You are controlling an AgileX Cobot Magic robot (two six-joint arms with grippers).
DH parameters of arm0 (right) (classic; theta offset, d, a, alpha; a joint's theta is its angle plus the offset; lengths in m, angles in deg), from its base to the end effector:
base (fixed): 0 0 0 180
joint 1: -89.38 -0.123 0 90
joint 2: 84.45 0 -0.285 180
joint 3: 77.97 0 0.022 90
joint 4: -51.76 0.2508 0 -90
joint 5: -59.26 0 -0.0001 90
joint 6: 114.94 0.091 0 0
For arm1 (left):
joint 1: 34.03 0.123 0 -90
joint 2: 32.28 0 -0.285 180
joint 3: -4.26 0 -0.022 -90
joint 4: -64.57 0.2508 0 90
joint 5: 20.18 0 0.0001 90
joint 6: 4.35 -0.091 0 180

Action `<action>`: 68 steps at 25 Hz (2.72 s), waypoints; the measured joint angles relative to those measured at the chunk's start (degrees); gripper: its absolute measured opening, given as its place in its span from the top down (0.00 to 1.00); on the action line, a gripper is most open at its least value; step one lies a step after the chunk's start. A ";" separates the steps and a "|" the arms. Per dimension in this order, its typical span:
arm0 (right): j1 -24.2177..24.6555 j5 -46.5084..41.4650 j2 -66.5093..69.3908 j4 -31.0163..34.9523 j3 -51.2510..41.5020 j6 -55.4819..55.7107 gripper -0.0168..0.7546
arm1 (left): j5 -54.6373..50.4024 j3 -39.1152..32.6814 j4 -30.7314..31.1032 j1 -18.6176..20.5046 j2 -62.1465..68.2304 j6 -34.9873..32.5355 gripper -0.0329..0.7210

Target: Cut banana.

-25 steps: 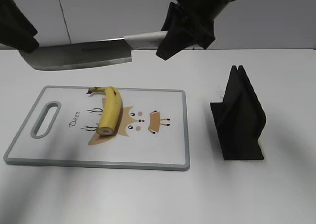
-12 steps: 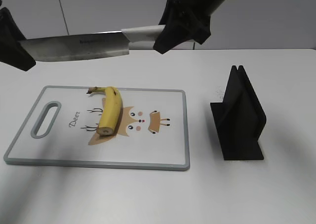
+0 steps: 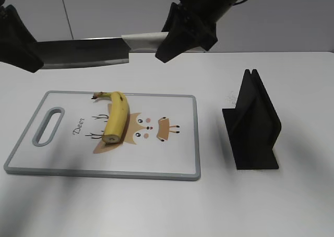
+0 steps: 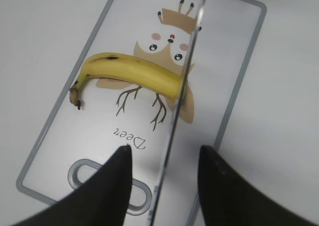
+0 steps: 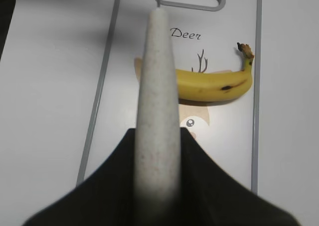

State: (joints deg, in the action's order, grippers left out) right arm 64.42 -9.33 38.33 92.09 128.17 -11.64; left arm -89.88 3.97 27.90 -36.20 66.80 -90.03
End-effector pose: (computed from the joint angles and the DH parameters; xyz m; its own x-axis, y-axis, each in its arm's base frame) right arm 0.3680 0.2318 0.2875 0.0245 -0.7469 -0.6644 -0.9997 -0.0183 -0.0163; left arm 0.3138 -0.0629 0.3126 -0.1403 0.7901 -0.5967 0.9700 0.2305 0.0771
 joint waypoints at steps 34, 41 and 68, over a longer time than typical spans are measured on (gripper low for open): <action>-0.26 0.31 0.06 -4.97 0.06 2.96 0.75 | 3.35 0.00 7.00 -4.49 1.37 -1.66 0.97; -1.51 -0.99 0.06 -15.11 -0.23 10.31 0.75 | 7.02 0.00 8.18 -7.80 5.80 -1.66 0.98; -3.23 4.17 8.05 -21.06 -6.76 17.71 0.74 | 16.75 -5.78 9.59 -9.98 15.19 -0.52 0.97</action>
State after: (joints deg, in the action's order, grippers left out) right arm 61.19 -5.15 46.38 71.03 121.41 6.07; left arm -73.13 -1.80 37.48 -46.19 81.98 -90.55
